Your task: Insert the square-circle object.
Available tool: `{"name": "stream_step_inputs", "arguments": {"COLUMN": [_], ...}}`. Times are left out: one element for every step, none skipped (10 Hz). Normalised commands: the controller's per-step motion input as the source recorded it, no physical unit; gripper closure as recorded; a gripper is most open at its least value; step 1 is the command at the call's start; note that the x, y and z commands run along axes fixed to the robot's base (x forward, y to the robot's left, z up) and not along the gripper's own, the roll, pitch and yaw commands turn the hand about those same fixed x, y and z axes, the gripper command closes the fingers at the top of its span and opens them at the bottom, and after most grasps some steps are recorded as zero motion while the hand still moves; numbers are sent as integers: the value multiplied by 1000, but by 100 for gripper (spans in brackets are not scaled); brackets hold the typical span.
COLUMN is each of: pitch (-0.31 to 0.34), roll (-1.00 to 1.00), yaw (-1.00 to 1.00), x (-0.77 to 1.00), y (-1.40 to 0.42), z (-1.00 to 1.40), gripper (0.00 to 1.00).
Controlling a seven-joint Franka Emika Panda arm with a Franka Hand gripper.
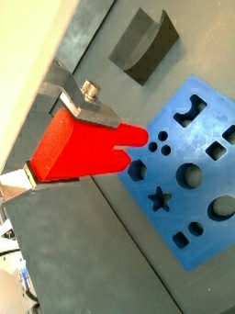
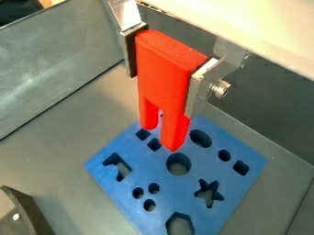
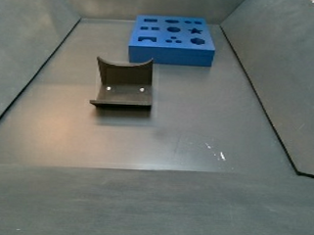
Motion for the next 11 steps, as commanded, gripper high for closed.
{"name": "stream_step_inputs", "arguments": {"pitch": [0, -7, -29, 0, 0, 6, 0, 0, 0, 0, 0], "roll": [0, 7, 0, -16, -49, -77, -233, -247, -193, -176, -96], "yaw": [0, 11, 46, 43, 89, 109, 146, 154, 117, 146, 194], "x": [0, -74, -254, -249, -263, -217, -114, -54, -46, -83, -157], "y": [-40, -46, -77, -83, -106, -131, -89, -49, -63, -217, -274], "z": [-111, -463, -737, -969, -1000, -897, -563, -369, -291, -294, -180], "gripper": [100, 100, 100, 100, 100, 100, 100, 100, 100, 100, 100]}}
